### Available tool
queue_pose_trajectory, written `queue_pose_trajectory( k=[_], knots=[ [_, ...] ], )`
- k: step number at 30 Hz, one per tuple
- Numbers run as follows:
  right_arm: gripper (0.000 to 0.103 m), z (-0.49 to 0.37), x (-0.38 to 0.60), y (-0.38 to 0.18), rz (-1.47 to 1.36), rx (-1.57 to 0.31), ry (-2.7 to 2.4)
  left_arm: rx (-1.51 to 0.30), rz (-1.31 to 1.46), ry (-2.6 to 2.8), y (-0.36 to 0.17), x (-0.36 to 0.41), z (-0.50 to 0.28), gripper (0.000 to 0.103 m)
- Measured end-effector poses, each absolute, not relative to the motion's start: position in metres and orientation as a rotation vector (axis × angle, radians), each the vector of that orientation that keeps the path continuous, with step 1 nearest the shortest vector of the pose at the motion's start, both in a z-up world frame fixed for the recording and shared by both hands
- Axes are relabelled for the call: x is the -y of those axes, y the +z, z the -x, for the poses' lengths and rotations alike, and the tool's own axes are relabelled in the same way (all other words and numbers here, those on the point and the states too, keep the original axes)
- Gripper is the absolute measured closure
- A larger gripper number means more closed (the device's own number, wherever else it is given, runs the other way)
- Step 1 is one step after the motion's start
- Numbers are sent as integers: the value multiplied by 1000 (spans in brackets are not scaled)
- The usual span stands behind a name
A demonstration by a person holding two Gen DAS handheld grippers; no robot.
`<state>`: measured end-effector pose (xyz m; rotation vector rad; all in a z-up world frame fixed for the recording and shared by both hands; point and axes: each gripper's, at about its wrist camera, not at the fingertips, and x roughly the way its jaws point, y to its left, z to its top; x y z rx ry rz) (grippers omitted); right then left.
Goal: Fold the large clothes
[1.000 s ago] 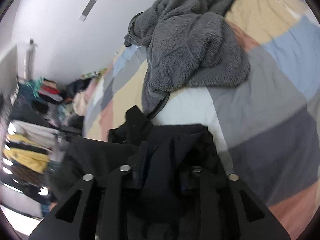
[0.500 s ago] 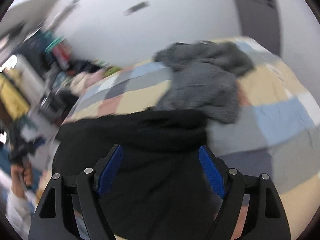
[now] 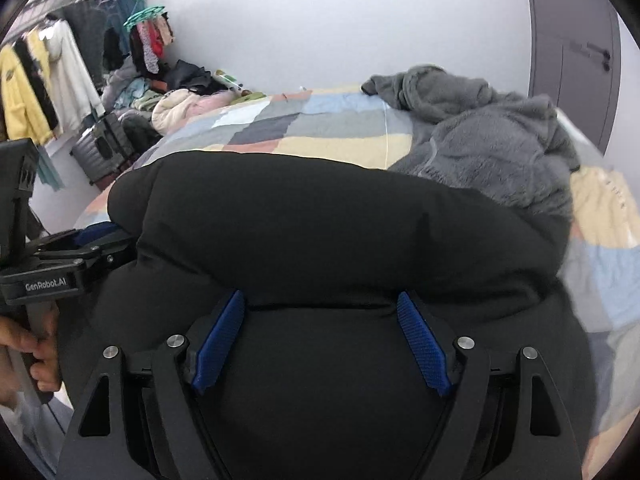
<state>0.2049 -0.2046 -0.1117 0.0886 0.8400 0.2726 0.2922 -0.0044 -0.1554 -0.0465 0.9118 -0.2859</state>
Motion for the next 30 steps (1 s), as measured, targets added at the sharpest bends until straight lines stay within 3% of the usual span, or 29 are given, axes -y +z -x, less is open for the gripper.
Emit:
queue_pose_trajectory(
  k=[8,16,22,25,27,30],
  knots=[
    [20,-227,205,-128,-74,-826,264,-907,37,-270,-177,9,-301,15],
    [21,-195,220,-110,-128,-758,333,-827,113,-341,-161,-23,-264,14],
    [19,-182,272,-82,-226,-683,250,-733,235,-273,-131,-103,-248,0],
    [12,-183,310,-83,-299,-689,186,-761,295,-228,-136,-140,-259,0],
    [0,-188,338,-92,-353,-724,150,-812,323,-177,-151,-158,-269,0],
    [0,-193,371,-112,-426,-775,81,-902,390,-182,-174,-171,-285,0]
  ],
)
